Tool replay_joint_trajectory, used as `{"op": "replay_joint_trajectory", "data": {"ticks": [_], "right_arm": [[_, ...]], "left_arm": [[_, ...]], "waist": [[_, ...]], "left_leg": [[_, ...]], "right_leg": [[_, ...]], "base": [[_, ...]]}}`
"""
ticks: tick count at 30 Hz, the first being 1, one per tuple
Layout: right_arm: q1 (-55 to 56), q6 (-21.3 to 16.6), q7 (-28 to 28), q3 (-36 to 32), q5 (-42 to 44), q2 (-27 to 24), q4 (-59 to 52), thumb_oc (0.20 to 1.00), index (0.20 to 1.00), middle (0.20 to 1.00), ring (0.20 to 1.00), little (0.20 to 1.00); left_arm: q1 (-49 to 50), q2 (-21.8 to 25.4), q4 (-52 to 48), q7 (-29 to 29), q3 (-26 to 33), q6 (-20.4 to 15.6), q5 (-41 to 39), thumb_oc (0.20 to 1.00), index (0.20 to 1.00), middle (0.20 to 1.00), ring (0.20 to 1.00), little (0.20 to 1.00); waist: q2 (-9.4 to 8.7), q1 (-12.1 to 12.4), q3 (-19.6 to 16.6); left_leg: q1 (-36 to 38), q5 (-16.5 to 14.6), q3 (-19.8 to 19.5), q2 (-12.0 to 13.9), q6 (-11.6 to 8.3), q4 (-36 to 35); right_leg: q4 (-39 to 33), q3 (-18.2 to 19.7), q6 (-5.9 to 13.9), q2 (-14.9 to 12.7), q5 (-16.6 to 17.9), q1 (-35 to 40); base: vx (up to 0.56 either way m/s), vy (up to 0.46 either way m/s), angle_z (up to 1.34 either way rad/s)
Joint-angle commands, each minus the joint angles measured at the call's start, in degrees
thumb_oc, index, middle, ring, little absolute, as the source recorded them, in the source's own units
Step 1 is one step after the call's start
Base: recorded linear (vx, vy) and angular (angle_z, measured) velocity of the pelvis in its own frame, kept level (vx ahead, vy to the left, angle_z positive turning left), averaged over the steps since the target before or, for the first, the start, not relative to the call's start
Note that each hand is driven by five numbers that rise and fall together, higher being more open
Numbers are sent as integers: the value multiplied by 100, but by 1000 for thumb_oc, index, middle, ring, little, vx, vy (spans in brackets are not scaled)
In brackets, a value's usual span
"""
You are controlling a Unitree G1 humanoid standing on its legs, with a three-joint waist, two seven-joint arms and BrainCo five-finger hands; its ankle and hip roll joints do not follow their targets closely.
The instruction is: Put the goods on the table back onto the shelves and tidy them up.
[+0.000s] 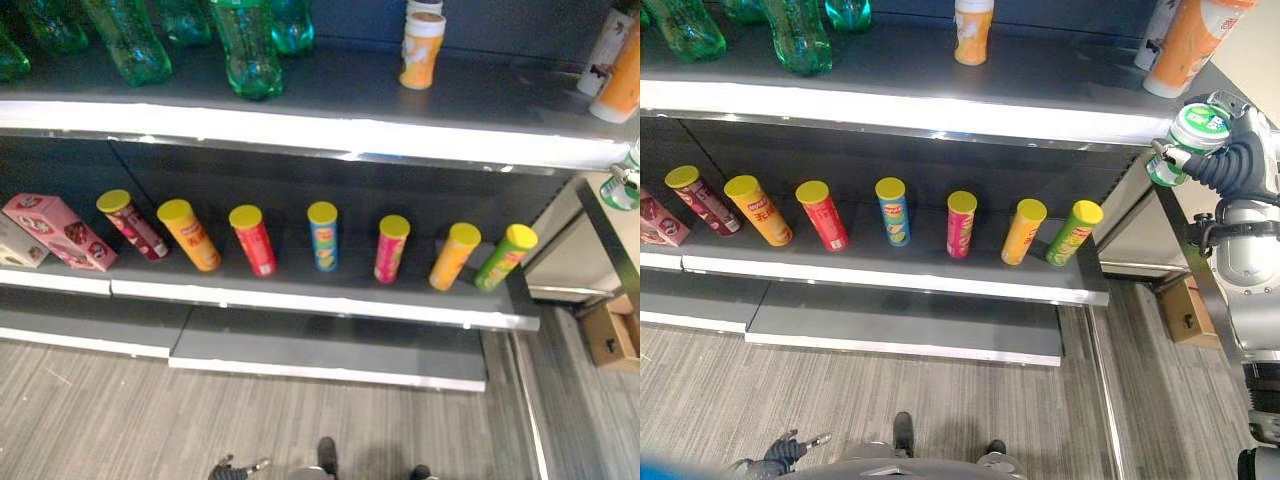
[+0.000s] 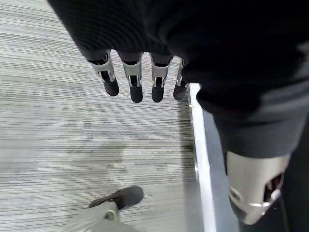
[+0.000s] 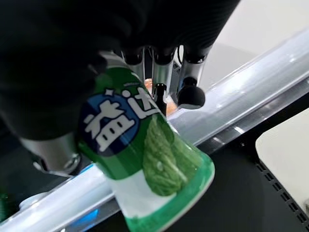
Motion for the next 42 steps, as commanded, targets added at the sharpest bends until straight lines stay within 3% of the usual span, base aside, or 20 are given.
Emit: {"op": "replay_joint_trajectory", "data": {"ticks": [1, 3, 4, 5, 6, 7, 8, 11, 17, 19, 27, 34, 42], "right_arm": [[-762, -195, -305, -37, 55, -609, -70, 200, 200, 200, 200, 200], [-535, -142, -251, -199, 37, -648, -110, 200, 200, 200, 200, 200], [-133, -111, -155, -437, 69, -659, -200, 200, 200, 200, 200, 200], [-114, -112, -152, -456, 70, -658, -206, 200, 200, 200, 200, 200], [486, -98, -84, -905, 55, -661, -273, 200, 200, 200, 200, 200], [504, -97, -83, -925, 56, -661, -279, 200, 200, 200, 200, 200], [855, -150, -106, -1278, 138, -515, -401, 200, 200, 200, 200, 200], [1098, -193, -109, -1601, 233, -277, -598, 200, 200, 200, 200, 200], [625, -493, -169, -1601, 518, -403, -927, 200, 200, 200, 200, 200], [239, -538, -203, -1382, 552, -576, -981, 200, 200, 200, 200, 200], [-2112, -655, -9, 780, 990, -1013, -481, 200, 200, 200, 200, 200], [-3881, -561, 396, 2715, 1447, -859, 327, 200, 200, 200, 200, 200], [-5008, -302, 528, 4088, 1076, -389, 1756, 200, 200, 200, 200, 200]], "left_arm": [[-76, 248, 98, 46, 3, -67, 26, 1000, 1000, 1000, 1000, 1000], [-78, 279, 92, 49, 70, -63, 36, 1000, 1000, 1000, 1000, 1000], [-66, 357, 41, 30, 103, -62, 49, 1000, 1000, 1000, 1000, 1000], [-68, 360, 40, 30, 97, -61, 50, 1000, 1000, 1000, 1000, 1000], [-143, 426, -18, 25, 146, -85, 69, 1000, 1000, 1000, 1000, 1000], [-148, 427, -18, 25, 139, -85, 69, 1000, 1000, 1000, 1000, 1000], [-235, 492, -9, 32, 175, -121, 75, 1000, 1000, 1000, 1000, 1000], [-166, 470, -23, 0, 251, -107, 103, 1000, 1000, 1000, 1000, 1000], [-148, 330, 57, -51, 114, -128, 99, 1000, 1000, 1000, 1000, 1000], [-150, 297, 67, -38, 25, -121, 47, 1000, 1000, 1000, 1000, 1000], [-119, 294, -67, -17, -235, -135, -77, 1000, 1000, 1000, 1000, 1000], [-19, 346, -229, -87, -359, -176, -324, 1000, 1000, 1000, 1000, 1000], [93, 332, -383, -143, -457, -222, -457, 1000, 1000, 1000, 1000, 1000]], "waist": [[-80, 322, -124], [-85, 263, -80], [-82, 163, 53], [-84, 175, 53], [-65, 12, 185], [-60, 23, 178], [-34, -99, 273], [-87, -180, 197], [-162, -149, -24], [-217, -68, -87], [-325, 231, -214], [-308, 506, -226], [-195, 786, -260]], "left_leg": [[223, -883, -323, 60, -83, 34], [273, -922, -326, 15, -31, 34], [360, -957, -320, -18, 63, 34], [358, -958, -315, -21, 66, 34], [294, -910, -287, 6, 94, 34], [280, -902, -283, 11, 96, 34], [240, -879, -238, 37, 67, 34], [246, -857, -243, 52, 44, 34], [313, -881, -270, 220, -113, 34], [340, -872, -323, 274, -178, 34], [447, -873, -465, 343, -293, 34], [401, -817, -671, 337, -336, 34], [337, -772, -827, 283, -331, 34]], "right_leg": [[1012, 204, -242, 121, -1123, -208], [1313, 250, -208, 14, -1110, -320], [1912, 472, -196, -89, -1029, -609], [1933, 481, -193, -96, -1036, -623], [1970, 913, -201, 60, -893, -960], [1956, 915, -205, 67, -876, -970], [1178, 1352, -190, 286, -708, -1077], [703, 1565, -139, 368, -614, -906], [42, 1392, -179, 532, -483, -453], [-7, 1298, -224, 577, -524, -335], [-42, 1013, -332, 632, -680, -68], [-42, 760, -387, 620, -737, 4], [-42, 518, -357, 579, -721, 47]], "base": [[41, 237, -6], [33, 221, -14], [11, 158, -13], [-87, 131, -13], [-95, 27, -14], [-133, -27, -16], [-44, -51, -21], [43, -111, -18], [85, -150, 3], [63, -151, 19], [28, -70, 23], [-4, -41, 21], [-16, -8, 15]]}}
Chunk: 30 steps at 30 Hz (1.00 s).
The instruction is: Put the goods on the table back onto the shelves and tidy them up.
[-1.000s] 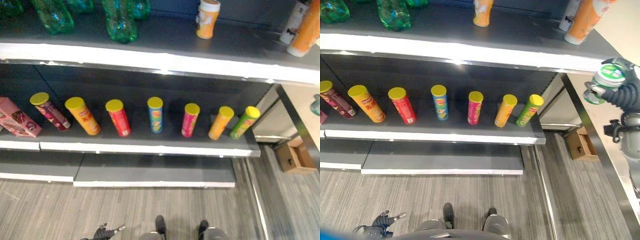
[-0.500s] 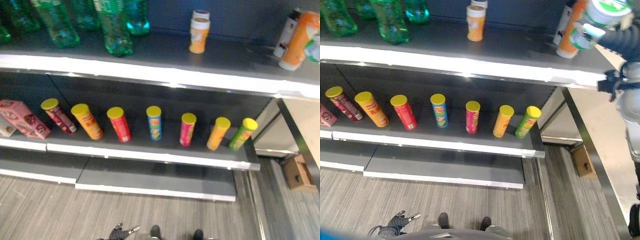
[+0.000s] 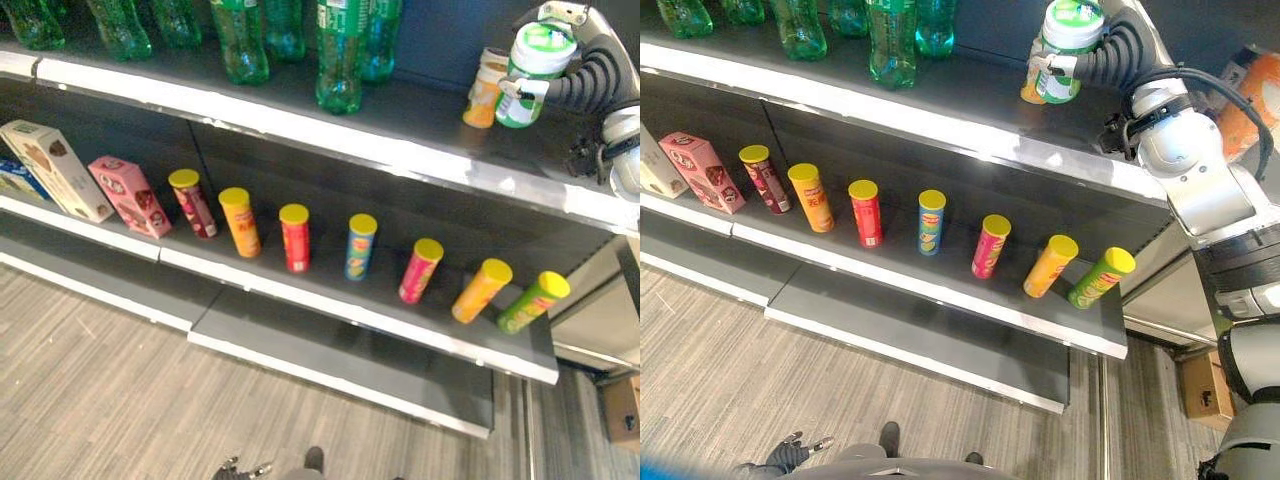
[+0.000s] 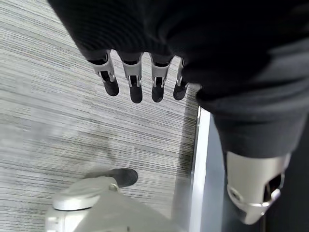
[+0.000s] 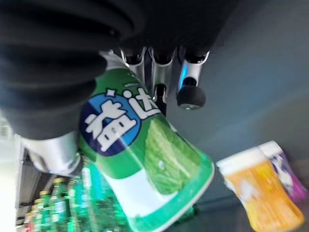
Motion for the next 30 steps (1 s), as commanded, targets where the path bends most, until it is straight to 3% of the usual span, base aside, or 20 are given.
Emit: {"op": "replay_joint_trajectory", "data": {"ticks": [1, 10, 19, 30], "right_arm": [[-261, 16, -4, -97, -24, -327, 1, 200, 200, 200, 200, 200], [-142, 56, 125, -160, 394, -63, 497, 200, 200, 200, 200, 200], [58, 25, 355, -133, 756, -111, 352, 200, 200, 200, 200, 200], [17, 106, 343, -79, 768, -5, 695, 200, 200, 200, 200, 200]], "left_arm": [[-256, 248, -41, -29, -130, -175, -187, 1000, 1000, 1000, 1000, 1000], [-415, 189, 186, 47, -226, -178, -135, 1000, 1000, 1000, 1000, 1000], [-406, 194, 166, -3, -271, -175, -124, 1000, 1000, 1000, 1000, 1000], [-402, 174, 96, 0, -304, -188, -188, 1000, 1000, 1000, 1000, 1000]], "waist": [[-71, 164, 16], [-89, 160, 12], [-160, 137, 47], [-180, 139, 84]], "left_leg": [[301, -882, -134, 69, -219, 28], [277, -879, -210, 51, -221, 28], [278, -895, -203, 67, -218, 28], [239, -888, -187, 72, -221, 28]], "right_leg": [[101, -87, -9, 57, -772, 162], [101, -171, -5, 34, -772, 172], [101, -162, -2, 30, -756, 151], [101, -148, -10, 29, -755, 106]], "base": [[-4, 4, 22], [-2, 3, 4], [0, 2, 1], [0, 0, 0]]}}
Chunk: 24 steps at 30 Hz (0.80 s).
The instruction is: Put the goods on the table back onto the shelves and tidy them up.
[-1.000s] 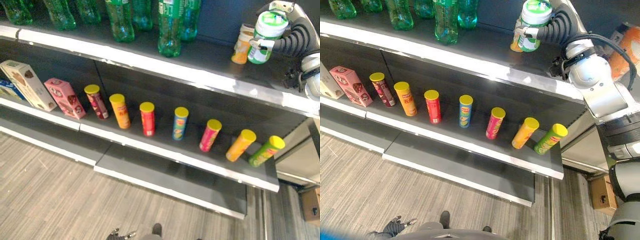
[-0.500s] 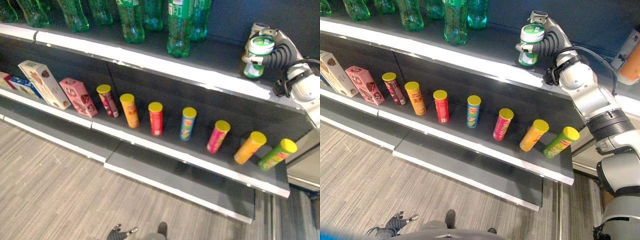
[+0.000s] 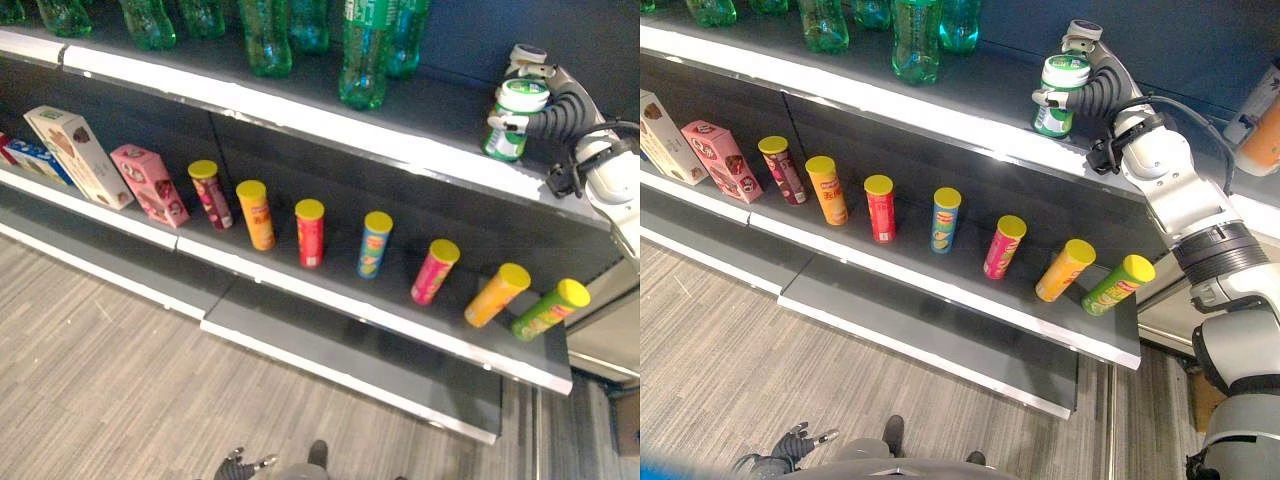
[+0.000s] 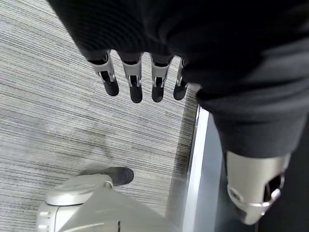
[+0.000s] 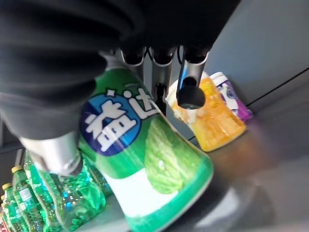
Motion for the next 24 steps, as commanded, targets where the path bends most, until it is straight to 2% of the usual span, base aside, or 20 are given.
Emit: {"op": "replay_joint_trajectory", "data": {"ticks": [1, 2, 3, 4, 10, 12, 13, 17, 20, 21, 24], "right_arm": [[-445, -26, -132, 59, 123, -131, 223, 200, 200, 200, 200, 200], [-435, -23, -141, 67, 82, -126, 217, 200, 200, 200, 200, 200], [-448, -24, -214, 64, -52, -143, 212, 504, 504, 504, 504, 504], [-402, -17, -246, 10, -107, -109, 175, 1000, 1000, 1000, 1000, 1000], [-294, -62, -425, -231, -240, -55, -114, 1000, 1000, 1000, 1000, 1000], [-187, -74, -687, -499, -513, -107, -434, 1000, 1000, 1000, 1000, 1000], [1, -60, -1030, -846, -1021, -133, -849, 1000, 1000, 1000, 1000, 1000], [772, 56, -1794, -2008, -2427, -245, -2123, 1000, 1000, 1000, 1000, 1000], [1850, -126, -1861, -3129, -2065, -6, -3080, 1000, 1000, 1000, 1000, 1000], [2356, -338, -1712, -3547, -1653, 183, -3420, 1000, 1000, 1000, 1000, 1000], [3204, -581, -1436, -4216, -1123, 447, -3844, 1000, 1000, 1000, 1000, 1000]], "left_arm": [[-247, 178, 123, 10, -184, -107, -192, 1000, 1000, 1000, 1000, 1000], [-227, 167, 109, 11, -193, -102, -186, 1000, 1000, 1000, 1000, 1000], [-214, 168, 111, 11, -187, -93, -175, 1000, 1000, 1000, 1000, 1000], [-198, 164, 114, 9, -177, -85, -167, 1000, 1000, 1000, 1000, 1000], [-192, 157, 23, 21, -157, -70, -205, 1000, 1000, 1000, 1000, 1000], [-176, 143, 2, 43, -127, -44, -197, 1000, 1000, 1000, 1000, 1000], [-174, 122, -16, 96, -62, -8, -149, 1000, 1000, 1000, 1000, 1000], [-214, 59, -17, 307, 94, 42, 43, 1000, 1000, 1000, 1000, 1000], [-205, 0, 24, 379, 165, 84, 100, 1000, 1000, 1000, 1000, 1000], [-177, -60, 75, 342, 194, 104, 149, 1000, 1000, 1000, 1000, 1000], [-154, -75, 89, 256, 242, 92, 227, 1000, 1000, 1000, 1000, 1000]], "waist": [[-69, 19, -11], [-64, 11, -5], [-49, 1, 2], [-29, -8, 7], [17, -34, 7], [34, -55, 0], [63, -89, 2], [112, -180, -43], [108, -308, -39], [118, -389, -30], [110, -498, -19]], "left_leg": [[284, -908, -76, 130, -224, 29], [283, -909, -83, 126, -221, 29], [284, -909, -83, 124, -217, 29], [295, -919, -77, 121, -211, 29], [328, -945, -60, 111, -193, 29], [338, -959, -63, 103, -183, 29], [347, -973, -51, 106, -167, 29], [393, -1038, -25, 107, -119, 29], [401, -1060, 15, 103, -101, 29], [408, -1072, 42, 108, -90, 29], [416, -1091, 99, 108, -82, 29]], "right_leg": [[100, -11, -38, 51, -737, 97], [100, -8, -35, 49, -735, 95], [100, 2, -30, 45, -729, 96], [100, 7, -31, 40, -732, 101], [100, 21, -30, 31, -737, 120], [100, 27, -27, 33, -739, 129], [100, 38, -24, 32, -741, 127], [100, 100, -25, 36, -760, 129], [100, 164, -18, 38, -760, 102], [100, 200, -9, 40, -751, 93], [100, 257, 3, 44, -735, 60]], "base": [[0, 0, 0], [0, 0, 0], [0, 0, 0], [0, 0, 0], [0, 0, 0], [0, 0, 0], [0, 0, 0], [19, 8, -2], [31, 31, -6], [25, 22, -11], [22, 19, -14]]}}
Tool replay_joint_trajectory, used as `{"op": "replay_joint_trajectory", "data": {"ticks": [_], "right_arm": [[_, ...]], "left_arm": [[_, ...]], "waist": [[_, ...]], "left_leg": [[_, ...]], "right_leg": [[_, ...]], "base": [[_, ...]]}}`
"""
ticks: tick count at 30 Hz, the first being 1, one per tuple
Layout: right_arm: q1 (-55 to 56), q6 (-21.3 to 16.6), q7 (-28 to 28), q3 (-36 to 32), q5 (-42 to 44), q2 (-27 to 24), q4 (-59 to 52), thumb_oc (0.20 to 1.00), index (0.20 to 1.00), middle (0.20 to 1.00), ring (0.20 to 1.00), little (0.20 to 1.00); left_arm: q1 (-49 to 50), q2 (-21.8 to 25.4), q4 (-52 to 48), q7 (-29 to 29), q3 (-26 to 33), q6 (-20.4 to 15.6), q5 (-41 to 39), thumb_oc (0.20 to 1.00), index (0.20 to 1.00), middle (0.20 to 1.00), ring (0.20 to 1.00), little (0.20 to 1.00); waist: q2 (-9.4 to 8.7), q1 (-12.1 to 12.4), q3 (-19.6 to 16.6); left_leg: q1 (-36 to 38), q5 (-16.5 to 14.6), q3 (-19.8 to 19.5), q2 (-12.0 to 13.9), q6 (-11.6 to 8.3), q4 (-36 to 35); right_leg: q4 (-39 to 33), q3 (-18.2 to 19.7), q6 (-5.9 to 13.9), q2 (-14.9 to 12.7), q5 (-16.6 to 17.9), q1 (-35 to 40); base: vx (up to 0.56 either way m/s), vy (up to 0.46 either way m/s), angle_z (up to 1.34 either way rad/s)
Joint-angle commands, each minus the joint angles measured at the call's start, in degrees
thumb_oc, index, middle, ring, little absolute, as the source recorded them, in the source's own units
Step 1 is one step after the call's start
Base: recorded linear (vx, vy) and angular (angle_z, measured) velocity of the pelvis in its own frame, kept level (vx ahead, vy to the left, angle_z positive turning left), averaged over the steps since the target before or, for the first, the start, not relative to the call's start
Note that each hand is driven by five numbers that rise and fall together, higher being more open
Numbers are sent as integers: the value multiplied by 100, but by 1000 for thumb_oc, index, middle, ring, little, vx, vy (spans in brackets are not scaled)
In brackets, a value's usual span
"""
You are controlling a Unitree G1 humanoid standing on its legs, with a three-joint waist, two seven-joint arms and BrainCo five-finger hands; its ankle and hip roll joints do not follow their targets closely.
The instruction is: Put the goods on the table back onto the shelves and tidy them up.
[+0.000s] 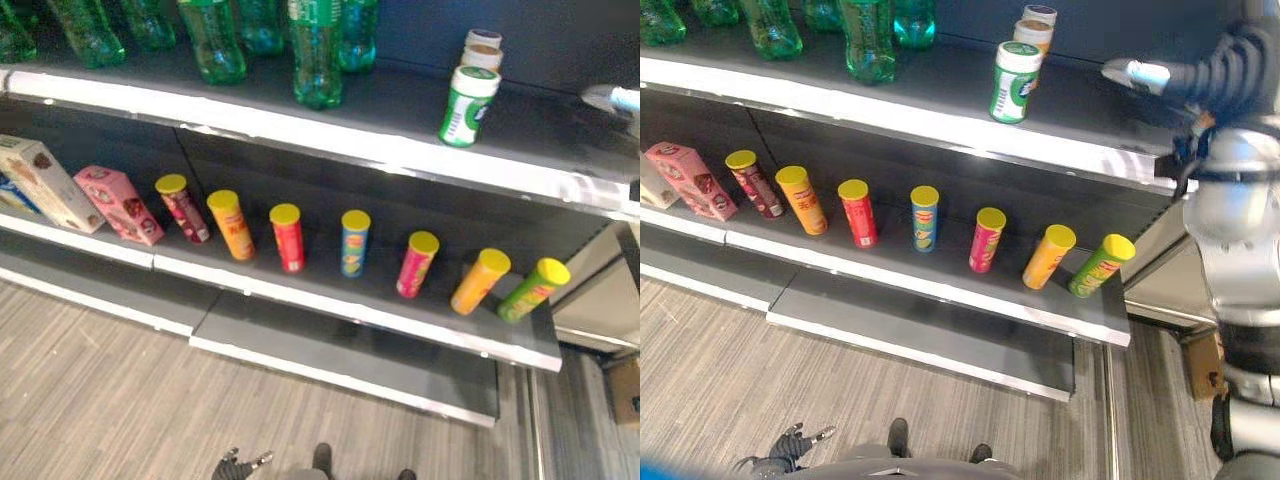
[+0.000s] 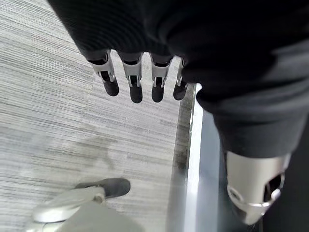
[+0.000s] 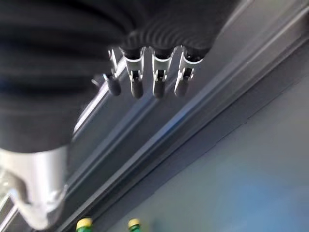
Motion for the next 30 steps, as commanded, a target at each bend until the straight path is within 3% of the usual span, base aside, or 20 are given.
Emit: {"op": "replay_joint_trajectory", "data": {"ticks": [1, 5, 10, 12, 14, 16, 21, 24, 25, 27, 29, 30], "right_arm": [[-359, -467, 381, -143, 934, -135, 101, 1000, 1000, 1000, 1000, 1000], [975, -661, 1412, -839, 2424, 229, -74, 1000, 1000, 1000, 1000, 1000], [1964, -335, 2712, -662, 4056, 670, 103, 1000, 1000, 1000, 1000, 1000], [2198, -149, 2909, -634, 4080, 643, 141, 1000, 1000, 1000, 1000, 1000], [2806, 231, 3631, -545, 4341, 452, 192, 1000, 1000, 1000, 1000, 1000], [3040, 423, 3978, -455, 4467, 393, 409, 1000, 1000, 1000, 1000, 1000], [3240, 816, 4423, 518, 4051, 470, 1834, 1000, 1000, 1000, 1000, 1000], [3129, 937, 4500, 1467, 2908, 545, 3165, 1000, 1000, 1000, 1000, 1000], [3093, 997, 4438, 1708, 2656, 783, 3680, 1000, 1000, 1000, 1000, 1000], [2360, 775, 3057, 2028, 1376, 1893, 5837, 1000, 1000, 1000, 1000, 1000], [2170, 727, 2304, 1712, 1231, 2519, 6447, 1000, 1000, 1000, 1000, 1000], [2170, 727, 2304, 1712, 1231, 2520, 6447, 1000, 1000, 1000, 1000, 1000]], "left_arm": [[-280, 185, 148, -24, -126, -70, 181, 1000, 1000, 1000, 1000, 1000], [-296, 307, -64, -258, -40, -166, 222, 1000, 1000, 1000, 1000, 1000], [-336, 436, -229, -554, -19, -203, 297, 1000, 1000, 1000, 1000, 1000], [-344, 455, -254, -613, 30, -209, 302, 1000, 1000, 1000, 1000, 1000], [-347, 517, -335, -827, 61, -261, 360, 1000, 1000, 1000, 1000, 1000], [-321, 548, -378, -960, 22, -298, 394, 1000, 1000, 1000, 1000, 1000], [-432, 570, -175, -1164, -113, -302, 502, 1000, 1000, 1000, 1000, 1000], [-593, 568, 13, -1211, -218, -284, 572, 1000, 1000, 1000, 1000, 1000], [-650, 583, 36, -1210, -308, -295, 571, 1000, 1000, 1000, 1000, 1000], [-907, 527, 337, -971, -463, -221, 493, 1000, 1000, 1000, 1000, 1000], [-942, 500, 468, -740, -407, -201, 453, 1000, 1000, 1000, 1000, 1000], [-943, 501, 468, -740, -407, -201, 453, 1000, 1000, 1000, 1000, 1000]], "waist": [[-113, 113, -40], [-124, -95, -3], [-75, -289, 17], [-66, -321, 17], [-13, -437, 30], [21, -481, 24], [92, -534, 12], [83, -533, 15], [85, -520, 17], [101, -473, 21], [142, -453, 18], [140, -457, 12]], "left_leg": [[367, -1033, -13, 90, -24, 61], [349, -1057, 131, 111, -34, 61], [376, -1073, 354, 125, -44, 61], [377, -1075, 391, 129, -47, 61], [397, -1076, 482, 135, -59, 61], [407, -1080, 528, 131, -58, 61], [458, -1089, 609, 118, -71, 61], [475, -1089, 592, 118, -82, 61], [477, -1088, 578, 115, -84, 61], [472, -1082, 495, 100, -53, 61], [508, -1104, 453, 98, -22, 61], [500, -1101, 450, 96, -21, 61]], "right_leg": [[100, 100, 11, 51, -725, 76], [100, 211, 48, 51, -687, -15], [100, 391, 77, 29, -619, -113], [100, 425, 84, 27, -610, -132], [100, 484, 102, 8, -576, -162], [100, 522, 112, -3, -559, -177], [100, 564, 126, -33, -540, -162], [100, 538, 119, -45, -547, -131], [100, 514, 114, -47, -554, -119], [100, 471, 92, -49, -578, -73], [100, 467, 78, -43, -606, -24], [100, 464, 78, -45, -605, -30]], "base": [[21, 19, -19], [14, 14, -14], [17, 15, -27], [5, 3, -26], [9, 8, -17], [10, 13, -11], [8, 10, -15], [-6, -16, -7], [-9, -29, -4], [-9, -45, 2], [12, -25, 9], [19, -10, 16]]}}
